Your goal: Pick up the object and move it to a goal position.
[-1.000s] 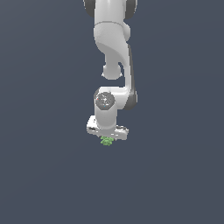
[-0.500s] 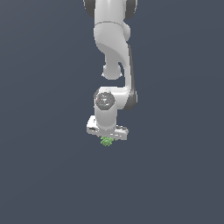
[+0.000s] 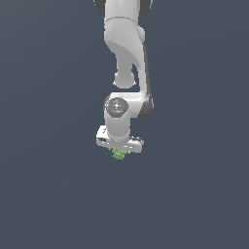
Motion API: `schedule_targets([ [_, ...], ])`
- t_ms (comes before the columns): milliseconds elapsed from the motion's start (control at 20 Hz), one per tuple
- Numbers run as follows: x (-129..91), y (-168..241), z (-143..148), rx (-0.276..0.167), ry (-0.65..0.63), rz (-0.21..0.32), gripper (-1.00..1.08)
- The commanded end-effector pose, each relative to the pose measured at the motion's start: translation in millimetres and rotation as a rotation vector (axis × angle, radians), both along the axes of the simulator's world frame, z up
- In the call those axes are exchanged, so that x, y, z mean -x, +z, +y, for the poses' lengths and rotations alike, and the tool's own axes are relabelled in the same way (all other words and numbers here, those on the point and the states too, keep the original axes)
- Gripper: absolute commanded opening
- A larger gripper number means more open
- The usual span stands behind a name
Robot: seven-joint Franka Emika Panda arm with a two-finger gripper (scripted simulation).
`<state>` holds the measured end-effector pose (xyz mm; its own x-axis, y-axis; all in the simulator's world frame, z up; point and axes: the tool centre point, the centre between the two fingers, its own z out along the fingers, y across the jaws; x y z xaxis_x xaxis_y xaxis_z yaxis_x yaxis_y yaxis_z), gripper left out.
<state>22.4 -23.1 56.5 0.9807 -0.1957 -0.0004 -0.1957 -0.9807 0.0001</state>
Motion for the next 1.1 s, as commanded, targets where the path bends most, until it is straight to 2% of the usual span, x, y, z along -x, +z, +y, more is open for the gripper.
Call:
schedule_targets([
  [0, 4, 10, 1, 0.0, 0.0, -0.001, -1.0],
  [400, 25, 63, 3, 0.0, 0.0, -0.001, -1.0],
  [1050, 74, 185, 10, 0.0, 0.0, -0.001, -1.0],
])
